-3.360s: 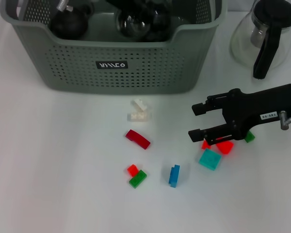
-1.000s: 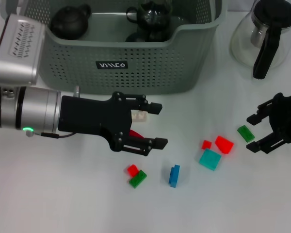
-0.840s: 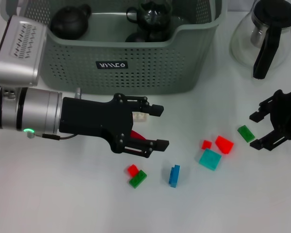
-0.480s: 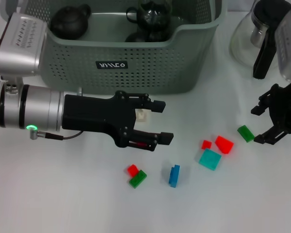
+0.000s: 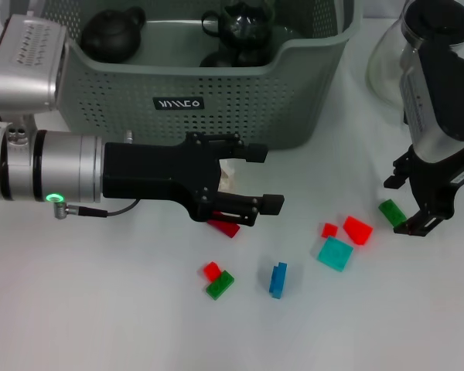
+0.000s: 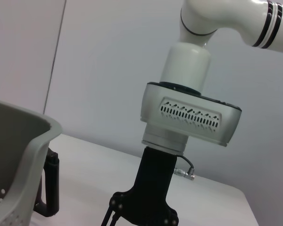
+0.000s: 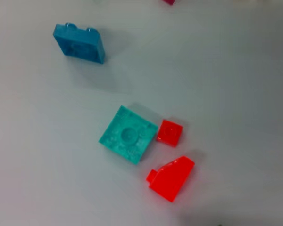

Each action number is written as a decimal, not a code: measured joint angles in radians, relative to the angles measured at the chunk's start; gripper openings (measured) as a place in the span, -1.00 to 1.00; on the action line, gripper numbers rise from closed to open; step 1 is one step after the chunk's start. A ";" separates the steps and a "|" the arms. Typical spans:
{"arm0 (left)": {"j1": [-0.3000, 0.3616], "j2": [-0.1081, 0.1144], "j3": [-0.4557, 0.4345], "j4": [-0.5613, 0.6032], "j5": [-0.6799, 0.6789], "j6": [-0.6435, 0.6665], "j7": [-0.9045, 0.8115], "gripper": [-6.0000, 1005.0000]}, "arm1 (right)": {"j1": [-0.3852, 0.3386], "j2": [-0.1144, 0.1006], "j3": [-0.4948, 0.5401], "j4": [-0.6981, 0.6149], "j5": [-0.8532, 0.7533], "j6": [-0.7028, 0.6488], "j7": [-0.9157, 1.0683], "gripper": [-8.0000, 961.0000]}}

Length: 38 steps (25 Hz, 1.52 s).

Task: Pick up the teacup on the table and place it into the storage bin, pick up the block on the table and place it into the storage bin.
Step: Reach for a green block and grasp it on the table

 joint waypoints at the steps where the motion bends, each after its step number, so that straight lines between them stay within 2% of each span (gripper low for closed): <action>1: -0.001 0.000 0.000 0.000 0.000 -0.001 0.000 0.70 | 0.000 0.001 -0.005 0.001 0.000 0.002 0.000 0.37; 32: -0.004 0.004 -0.004 0.005 -0.004 -0.005 -0.002 0.70 | 0.003 0.007 -0.009 0.055 -0.004 0.058 0.019 0.27; 35: -0.004 0.004 -0.006 0.005 -0.004 -0.005 -0.002 0.70 | 0.003 0.007 -0.009 0.055 -0.004 0.058 0.019 0.04; 38: -0.004 0.004 -0.006 0.005 -0.004 -0.006 -0.002 0.69 | 0.003 0.007 -0.009 0.055 -0.004 0.060 0.019 0.04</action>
